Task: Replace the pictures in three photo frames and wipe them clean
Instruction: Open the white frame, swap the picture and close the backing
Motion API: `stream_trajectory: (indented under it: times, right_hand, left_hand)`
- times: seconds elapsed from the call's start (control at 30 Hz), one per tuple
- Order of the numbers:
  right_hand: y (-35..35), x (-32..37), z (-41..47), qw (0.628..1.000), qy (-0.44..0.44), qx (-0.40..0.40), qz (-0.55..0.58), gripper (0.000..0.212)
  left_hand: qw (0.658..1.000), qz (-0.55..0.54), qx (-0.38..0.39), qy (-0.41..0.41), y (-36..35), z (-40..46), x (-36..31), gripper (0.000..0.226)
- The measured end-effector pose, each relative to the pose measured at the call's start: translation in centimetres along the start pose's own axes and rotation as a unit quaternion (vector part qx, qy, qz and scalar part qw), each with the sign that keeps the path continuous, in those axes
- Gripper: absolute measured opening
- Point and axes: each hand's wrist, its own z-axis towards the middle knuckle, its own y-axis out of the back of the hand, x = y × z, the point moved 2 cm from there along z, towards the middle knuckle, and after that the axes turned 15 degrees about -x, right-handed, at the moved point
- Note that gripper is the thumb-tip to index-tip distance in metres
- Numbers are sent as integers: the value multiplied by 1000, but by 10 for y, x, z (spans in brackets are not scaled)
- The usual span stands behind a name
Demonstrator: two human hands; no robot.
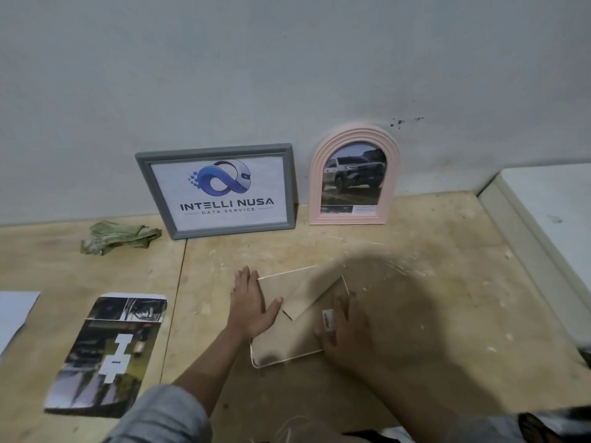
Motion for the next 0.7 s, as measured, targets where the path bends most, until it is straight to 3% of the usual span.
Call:
stream_trajectory:
  times: [0.2, 0.33, 0.5, 0.7]
  right_hand:
    - [-9, -3, -3, 999, 4, 14, -46, 85]
    - [-11, -1, -2, 998, 0, -2, -63, 82]
    - [-16, -4, 1, 998, 9, 9, -56, 85]
    - [-13, -6, 1, 998, 17, 38, -53, 102]
  left_hand:
    - [998, 59, 1, 11, -4, -10, -5, 84]
    - [994, 107, -2, -28, -2, -25, -8, 68]
    - [996, 39, -74, -21, 4, -32, -10, 31]
    - [994, 76, -65, 37, 15, -22, -20, 35]
